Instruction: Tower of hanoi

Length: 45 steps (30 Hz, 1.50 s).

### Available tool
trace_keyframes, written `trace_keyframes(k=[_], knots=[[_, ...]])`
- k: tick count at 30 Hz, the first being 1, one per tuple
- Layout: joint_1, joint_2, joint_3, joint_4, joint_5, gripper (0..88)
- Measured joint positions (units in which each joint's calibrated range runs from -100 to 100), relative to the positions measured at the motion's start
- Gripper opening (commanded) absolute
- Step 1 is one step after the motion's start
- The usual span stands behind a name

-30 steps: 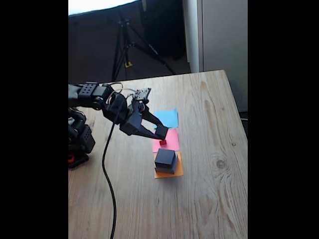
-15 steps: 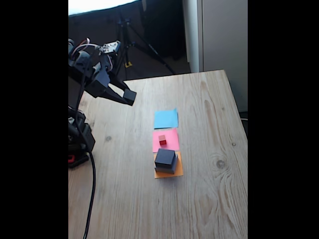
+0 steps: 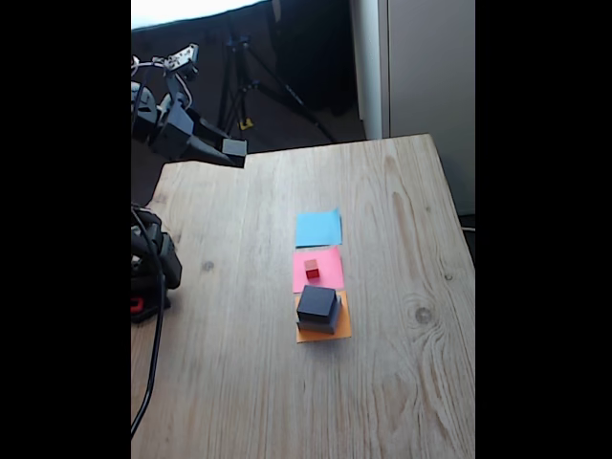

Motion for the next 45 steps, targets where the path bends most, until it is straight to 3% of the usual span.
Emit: trace_keyframes(k=[8, 23, 34, 45], knots=[[-4.3, -5.5, 30.6, -21.4, 9.7, 3.0], [-12.8, -1.5, 74.3, -70.3, 10.2, 3.3], [-14.5, 19.1, 78.2, -99.8, 10.2, 3.5], [-15.9, 32.0, 78.1, -113.8, 10.2, 3.2]])
